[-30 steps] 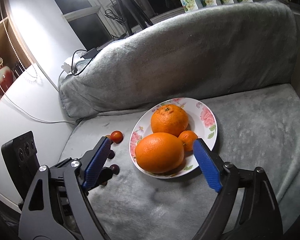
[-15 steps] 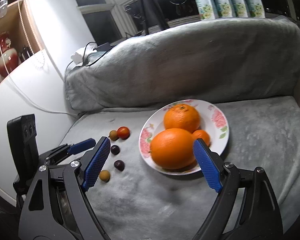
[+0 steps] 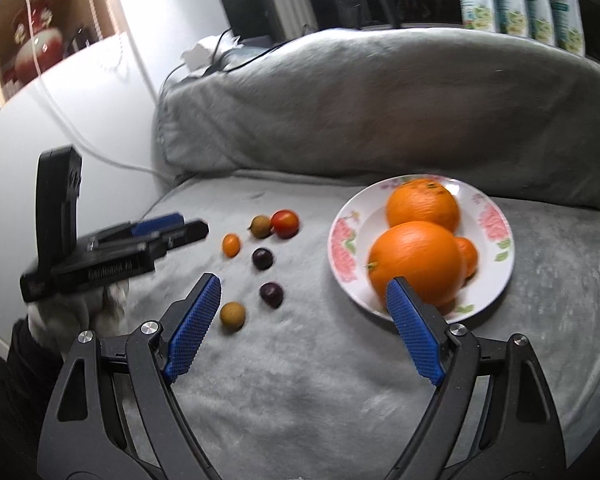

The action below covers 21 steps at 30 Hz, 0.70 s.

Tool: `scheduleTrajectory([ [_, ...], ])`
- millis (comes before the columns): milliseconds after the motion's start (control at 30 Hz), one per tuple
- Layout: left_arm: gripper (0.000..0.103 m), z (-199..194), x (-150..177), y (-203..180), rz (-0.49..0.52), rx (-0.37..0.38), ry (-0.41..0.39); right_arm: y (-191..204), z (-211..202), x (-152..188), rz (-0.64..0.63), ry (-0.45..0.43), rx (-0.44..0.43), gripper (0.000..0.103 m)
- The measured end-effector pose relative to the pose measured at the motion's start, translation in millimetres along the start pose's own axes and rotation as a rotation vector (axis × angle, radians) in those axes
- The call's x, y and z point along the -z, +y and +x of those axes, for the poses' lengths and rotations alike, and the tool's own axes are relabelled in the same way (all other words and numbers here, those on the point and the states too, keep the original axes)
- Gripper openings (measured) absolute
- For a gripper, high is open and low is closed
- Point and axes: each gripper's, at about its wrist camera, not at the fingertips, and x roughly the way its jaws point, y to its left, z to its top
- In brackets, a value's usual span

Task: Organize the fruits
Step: 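Pull the right tool back from the plate toward the loose fruits, then move the left tool to the brown kiwi while the right tool approaches a dark plum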

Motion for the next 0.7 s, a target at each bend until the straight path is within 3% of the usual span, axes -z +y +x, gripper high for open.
scheduleTrajectory([
  [367, 0.056, 4, 5, 26, -0.048, 0.003, 0.027, 16, 28, 9, -0.016, 0.070, -0.053, 0.080],
  [500, 0.050, 13, 2, 27, -0.050, 0.028, 0.046, 16, 40, 13, -0.011, 0.105, -0.065, 0.064],
  [567, 0.044, 21, -2, 28, -0.055, 0.043, 0.063, 15, 46, 14, -0.008, 0.126, -0.081, 0.062],
  [700, 0.042, 38, -6, 23, -0.031, 0.048, 0.091, 19, 57, 16, -0.009, 0.145, -0.091, 0.058],
])
